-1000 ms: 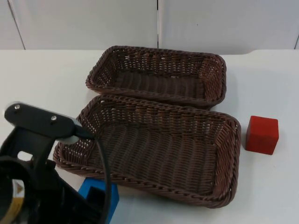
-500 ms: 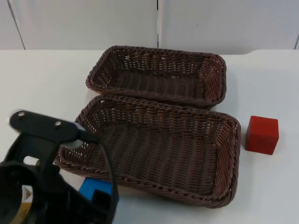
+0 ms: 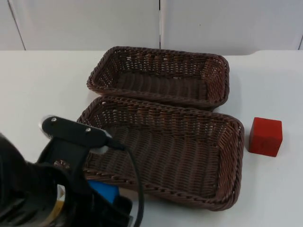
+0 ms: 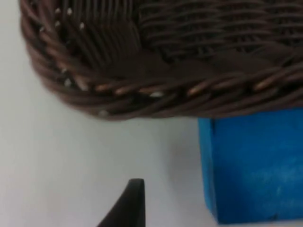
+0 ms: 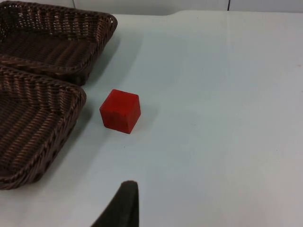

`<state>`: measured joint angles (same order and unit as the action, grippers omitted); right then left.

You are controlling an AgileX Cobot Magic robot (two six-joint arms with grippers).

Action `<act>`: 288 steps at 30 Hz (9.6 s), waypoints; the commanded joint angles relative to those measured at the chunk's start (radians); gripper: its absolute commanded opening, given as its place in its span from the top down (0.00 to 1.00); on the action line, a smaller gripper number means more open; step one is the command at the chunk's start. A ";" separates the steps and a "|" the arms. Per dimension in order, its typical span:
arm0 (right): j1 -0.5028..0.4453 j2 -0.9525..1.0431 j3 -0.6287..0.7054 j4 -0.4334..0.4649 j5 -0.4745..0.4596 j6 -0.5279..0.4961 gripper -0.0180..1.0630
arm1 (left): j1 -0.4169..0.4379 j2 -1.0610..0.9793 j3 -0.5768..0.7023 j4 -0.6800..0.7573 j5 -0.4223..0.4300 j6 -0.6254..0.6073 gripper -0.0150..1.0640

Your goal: Pick up one cube with the left hand and place it into the upper basket. Pick up one cube with the right hand and place it into the lower basket.

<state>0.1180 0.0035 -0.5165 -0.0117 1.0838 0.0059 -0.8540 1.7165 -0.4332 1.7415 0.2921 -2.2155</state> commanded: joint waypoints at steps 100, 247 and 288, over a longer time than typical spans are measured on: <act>0.055 -0.003 0.002 -0.007 -0.006 0.000 0.01 | -0.005 -0.679 -0.022 -0.155 -0.166 0.178 0.99; 0.055 -0.003 0.002 -0.011 -0.006 0.004 0.01 | 0.564 -0.178 -1.057 0.003 -0.855 0.355 0.17; 0.055 -0.003 0.002 -0.009 -0.006 0.004 0.01 | 0.875 -0.956 -0.329 0.003 -1.142 0.187 0.17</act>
<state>0.1686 0.0035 -0.5165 -0.0177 1.0838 0.0078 0.0396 0.7871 -0.7824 1.7514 -0.8548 -2.0076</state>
